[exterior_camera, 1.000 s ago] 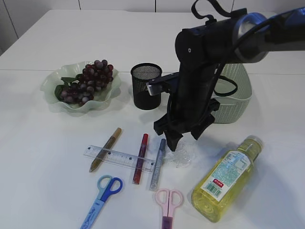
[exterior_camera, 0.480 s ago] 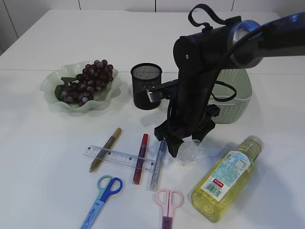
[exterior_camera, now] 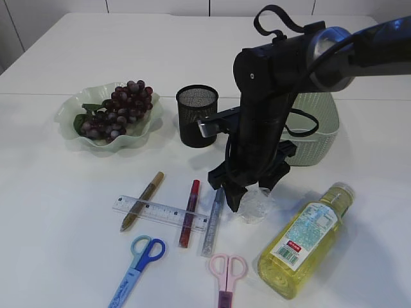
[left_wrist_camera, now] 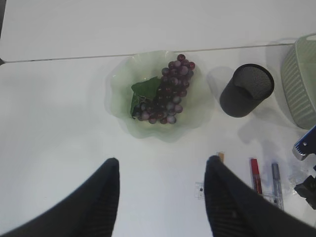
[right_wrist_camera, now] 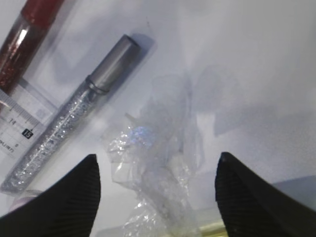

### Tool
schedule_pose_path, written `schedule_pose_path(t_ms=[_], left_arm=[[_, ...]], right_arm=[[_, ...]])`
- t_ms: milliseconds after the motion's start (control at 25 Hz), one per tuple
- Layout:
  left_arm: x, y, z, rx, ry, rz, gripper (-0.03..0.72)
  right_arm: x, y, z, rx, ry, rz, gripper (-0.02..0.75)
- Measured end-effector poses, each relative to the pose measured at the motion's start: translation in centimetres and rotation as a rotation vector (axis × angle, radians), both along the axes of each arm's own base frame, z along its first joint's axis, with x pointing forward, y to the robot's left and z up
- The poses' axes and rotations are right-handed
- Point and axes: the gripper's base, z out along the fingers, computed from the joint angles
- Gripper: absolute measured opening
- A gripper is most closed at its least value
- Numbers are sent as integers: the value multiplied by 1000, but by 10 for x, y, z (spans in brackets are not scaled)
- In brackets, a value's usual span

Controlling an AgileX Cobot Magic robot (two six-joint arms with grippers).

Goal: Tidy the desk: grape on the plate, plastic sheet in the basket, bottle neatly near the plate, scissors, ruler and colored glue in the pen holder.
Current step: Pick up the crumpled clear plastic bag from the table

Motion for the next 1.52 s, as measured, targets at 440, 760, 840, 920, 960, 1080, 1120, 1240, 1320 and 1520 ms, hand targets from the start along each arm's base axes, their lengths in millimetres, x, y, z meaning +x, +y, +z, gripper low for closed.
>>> schedule_pose_path(t_ms=[440,760,840,920,960,1080,1120,1240,1320,1520], left_arm=[[0,0,0,0,0,0,405],[-3,1,2,-2,-8,0,404],[-4,1,3,-3,-12,0,404],[-6,1,5,-4,-18,0,404],[-7,2,6,-4,-20,0,404],[-8,2,6,-5,-22,0,403],[-8,2,6,-5,-22,0,400],[-8,2,6,-5,-22,0,394],[-8,2,6,-5,-22,0,393],[-8,2,6,-5,-22,0,385]], right_arm=[[-1,1,0,10,14,-7,534],[-1,1,0,15,14,-10,287],[-1,2,0,17,14,-10,213],[-1,2,0,17,14,-10,155],[-1,2,0,17,14,-12,128],[-1,2,0,17,14,-21,90],[-1,1,0,16,17,-26,85],[-3,1,3,3,43,-36,80],[-3,1,8,-5,61,-34,79],[6,6,28,20,21,-39,78]])
